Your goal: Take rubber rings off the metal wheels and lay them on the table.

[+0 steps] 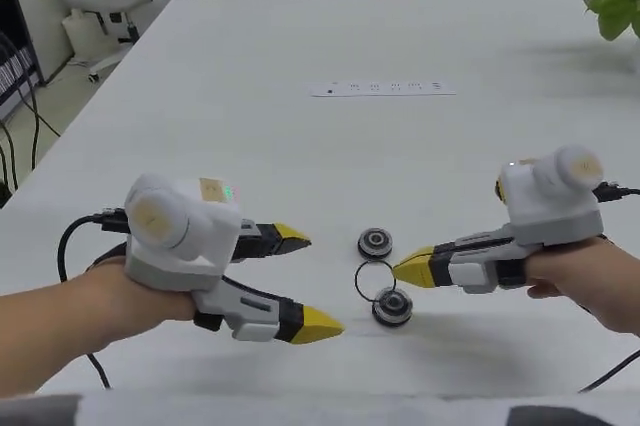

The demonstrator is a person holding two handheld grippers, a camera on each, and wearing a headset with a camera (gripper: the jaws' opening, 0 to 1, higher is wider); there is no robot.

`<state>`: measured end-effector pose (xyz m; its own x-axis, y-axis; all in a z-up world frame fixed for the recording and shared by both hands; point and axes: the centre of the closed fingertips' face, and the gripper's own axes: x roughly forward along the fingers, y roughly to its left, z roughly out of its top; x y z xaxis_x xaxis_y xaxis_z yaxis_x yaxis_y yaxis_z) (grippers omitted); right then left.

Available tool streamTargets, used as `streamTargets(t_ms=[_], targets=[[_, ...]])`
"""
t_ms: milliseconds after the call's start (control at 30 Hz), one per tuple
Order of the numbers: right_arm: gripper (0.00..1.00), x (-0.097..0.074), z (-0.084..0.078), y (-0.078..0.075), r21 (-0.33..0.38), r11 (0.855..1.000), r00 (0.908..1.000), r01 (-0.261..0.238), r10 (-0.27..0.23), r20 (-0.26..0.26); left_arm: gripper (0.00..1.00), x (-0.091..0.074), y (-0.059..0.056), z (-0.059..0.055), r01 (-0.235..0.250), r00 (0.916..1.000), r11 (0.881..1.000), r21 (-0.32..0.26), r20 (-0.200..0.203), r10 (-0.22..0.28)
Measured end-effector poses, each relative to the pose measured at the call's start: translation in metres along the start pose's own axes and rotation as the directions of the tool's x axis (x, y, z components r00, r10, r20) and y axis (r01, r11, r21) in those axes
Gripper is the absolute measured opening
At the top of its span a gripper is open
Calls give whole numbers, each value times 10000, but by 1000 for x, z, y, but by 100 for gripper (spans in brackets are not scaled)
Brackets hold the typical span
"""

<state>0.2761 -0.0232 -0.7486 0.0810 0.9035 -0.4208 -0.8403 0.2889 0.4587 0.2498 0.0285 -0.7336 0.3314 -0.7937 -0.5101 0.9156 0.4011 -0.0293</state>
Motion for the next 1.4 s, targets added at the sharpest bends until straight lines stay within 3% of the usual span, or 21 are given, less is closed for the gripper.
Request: streamTargets(t_ms=[600, 967, 1300, 1400], targets=[[0, 32, 2, -1, -240, 9996, 9980, -136, 121, -614, 79, -24, 15, -16, -482, 9988, 9988, 6, -129, 482], [0, 43, -14, -14, -417, 9986, 9916, 310, -359, -1244, 81, -28, 16, -24, -578, 9979, 9983, -120, -289, 575], [0, 48, -20, -17, -735, 9956, 9868, 580, -684, -1469, 82, -29, 16, -25, -639, 9975, 9979, -108, -306, 635], [5, 48, -20, -18, -835, 9941, 9865, 696, -810, -1425, 82, -29, 15, -25, -666, 9972, 9977, -85, -344, 663]])
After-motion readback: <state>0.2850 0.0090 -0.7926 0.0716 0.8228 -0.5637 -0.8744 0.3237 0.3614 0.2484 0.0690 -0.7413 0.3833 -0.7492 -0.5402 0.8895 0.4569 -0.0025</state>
